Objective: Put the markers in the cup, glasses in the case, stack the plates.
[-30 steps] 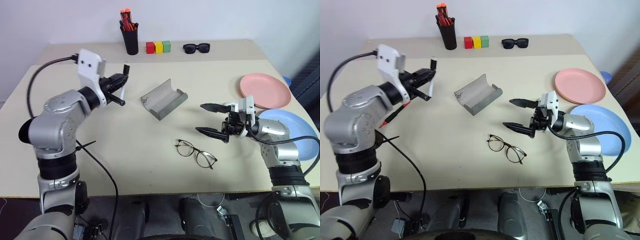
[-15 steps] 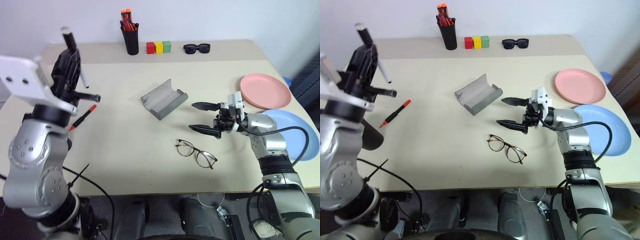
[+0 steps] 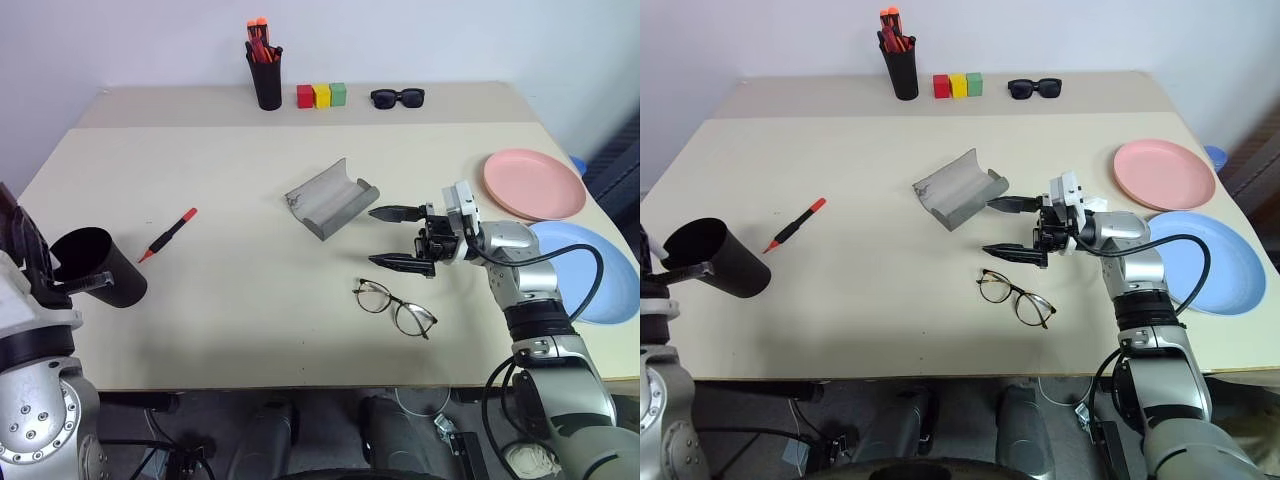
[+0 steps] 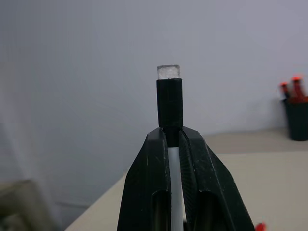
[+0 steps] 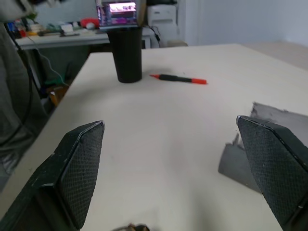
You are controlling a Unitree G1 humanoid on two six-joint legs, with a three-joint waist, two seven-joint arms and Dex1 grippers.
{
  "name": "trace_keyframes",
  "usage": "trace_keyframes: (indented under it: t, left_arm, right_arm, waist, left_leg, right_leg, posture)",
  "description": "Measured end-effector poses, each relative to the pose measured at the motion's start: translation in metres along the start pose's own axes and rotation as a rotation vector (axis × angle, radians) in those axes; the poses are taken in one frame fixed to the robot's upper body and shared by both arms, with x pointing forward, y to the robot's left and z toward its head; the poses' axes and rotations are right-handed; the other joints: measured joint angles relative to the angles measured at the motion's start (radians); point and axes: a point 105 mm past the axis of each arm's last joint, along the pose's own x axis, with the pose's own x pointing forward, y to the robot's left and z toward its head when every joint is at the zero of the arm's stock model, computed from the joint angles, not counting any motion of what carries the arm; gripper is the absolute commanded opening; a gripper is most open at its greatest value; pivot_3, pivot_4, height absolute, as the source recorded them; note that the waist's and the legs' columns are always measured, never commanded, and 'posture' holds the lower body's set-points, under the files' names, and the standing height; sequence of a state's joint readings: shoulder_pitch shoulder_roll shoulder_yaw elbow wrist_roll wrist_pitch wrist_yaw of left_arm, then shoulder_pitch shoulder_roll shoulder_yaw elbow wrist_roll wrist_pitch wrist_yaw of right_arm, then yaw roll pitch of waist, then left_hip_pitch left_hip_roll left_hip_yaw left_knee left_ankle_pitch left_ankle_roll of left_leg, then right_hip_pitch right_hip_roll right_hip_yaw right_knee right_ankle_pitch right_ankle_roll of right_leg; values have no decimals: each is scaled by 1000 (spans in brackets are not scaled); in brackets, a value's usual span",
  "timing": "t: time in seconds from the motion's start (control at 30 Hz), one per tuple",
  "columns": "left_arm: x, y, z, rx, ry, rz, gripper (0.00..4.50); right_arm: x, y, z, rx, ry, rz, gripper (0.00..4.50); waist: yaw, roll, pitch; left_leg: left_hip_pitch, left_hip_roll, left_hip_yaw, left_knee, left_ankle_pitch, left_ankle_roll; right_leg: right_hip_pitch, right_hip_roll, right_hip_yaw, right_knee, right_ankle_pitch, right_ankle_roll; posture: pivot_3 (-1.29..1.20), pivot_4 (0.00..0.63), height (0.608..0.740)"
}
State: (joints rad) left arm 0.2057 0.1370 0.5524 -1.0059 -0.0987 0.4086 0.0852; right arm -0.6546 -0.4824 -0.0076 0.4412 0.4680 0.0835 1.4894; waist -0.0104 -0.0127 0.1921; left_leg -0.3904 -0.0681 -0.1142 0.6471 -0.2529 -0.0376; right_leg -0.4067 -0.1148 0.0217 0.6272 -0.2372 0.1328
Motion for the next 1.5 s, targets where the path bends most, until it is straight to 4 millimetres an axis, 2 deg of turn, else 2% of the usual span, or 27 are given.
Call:
trace_keyframes:
  t: [0.17, 0.37, 0.57, 0.7, 1.1, 1.5]
  left_arm:
    - [1, 9, -1, 34, -13, 66, 77]
    - [10, 11, -11, 31, -9, 122, 77]
    - [29, 0, -24, -11, -21, 151, 77]
    - [34, -4, -29, -15, -17, 153, 77]
    - [38, -9, -50, -31, 18, 144, 77]
    - [35, -17, -60, -63, 27, 117, 77]
  right_arm:
    - [8, 2, 9, -1, -54, 34, 4500]
    - [14, 5, 13, 4, -92, 54, 4500]
    - [20, 5, 13, 11, -122, 54, 4500]
    - [20, 5, 13, 10, -123, 49, 4500]
    - [17, 7, 7, 26, -122, 30, 4500]
    - [17, 7, 8, 11, -122, 27, 4500]
  waist:
    - [-1, 0, 0]
    - [-1, 0, 0]
    - [-1, 0, 0]
    - [-2, 0, 0]
    - [-2, 0, 0]
    - [-2, 0, 0]
  left_leg:
    - [0, 0, 0, 0, 0, 0]
    - [0, 0, 0, 0, 0, 0]
    - [0, 0, 0, 0, 0, 0]
    - [0, 0, 0, -1, 0, 0]
    - [0, 0, -1, -1, 0, 0]
    - [0, 0, -1, -1, 0, 0]
  right_leg:
    - [0, 0, 0, 0, 0, 0]
    - [0, 0, 0, 0, 2, 3]
    - [0, 0, -1, 0, 2, 3]
    - [-1, 0, -1, 0, 2, 3]
    - [-1, 0, -1, 0, 2, 3]
    - [-1, 0, -1, 0, 2, 3]
  posture:
    - [0, 150, 740]
    - [0, 150, 740]
    - [0, 150, 740]
    - [0, 150, 740]
    - [0, 150, 740]
    - [0, 150, 740]
